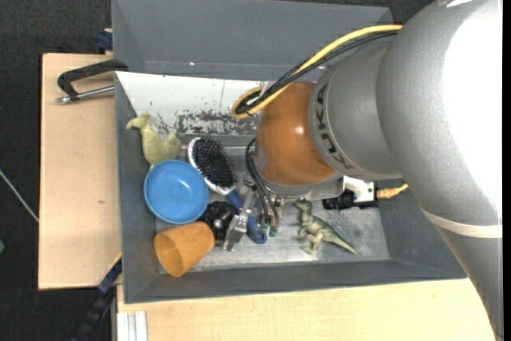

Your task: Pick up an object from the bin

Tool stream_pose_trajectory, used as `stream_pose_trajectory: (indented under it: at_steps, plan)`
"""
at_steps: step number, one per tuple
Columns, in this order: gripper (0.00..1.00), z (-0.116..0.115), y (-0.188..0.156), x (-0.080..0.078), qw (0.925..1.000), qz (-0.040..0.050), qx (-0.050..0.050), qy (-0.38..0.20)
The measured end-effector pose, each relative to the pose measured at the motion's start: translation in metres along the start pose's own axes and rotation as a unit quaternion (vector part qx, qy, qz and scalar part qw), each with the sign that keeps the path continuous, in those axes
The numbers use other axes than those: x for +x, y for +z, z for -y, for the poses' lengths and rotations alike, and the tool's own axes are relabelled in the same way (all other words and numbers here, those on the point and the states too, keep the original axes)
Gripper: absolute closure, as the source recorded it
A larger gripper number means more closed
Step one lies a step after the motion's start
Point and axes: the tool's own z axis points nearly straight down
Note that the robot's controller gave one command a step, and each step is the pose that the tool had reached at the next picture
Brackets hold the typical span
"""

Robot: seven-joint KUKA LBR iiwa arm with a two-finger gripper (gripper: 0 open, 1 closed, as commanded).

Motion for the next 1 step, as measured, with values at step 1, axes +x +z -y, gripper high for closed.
stream_pose_trajectory:
  at_steps: [1]
  plan:
    - [1.00, 0.0036, -0.1230, -0.0087, 0.9999, 0.0039, -0.003, 0.011]
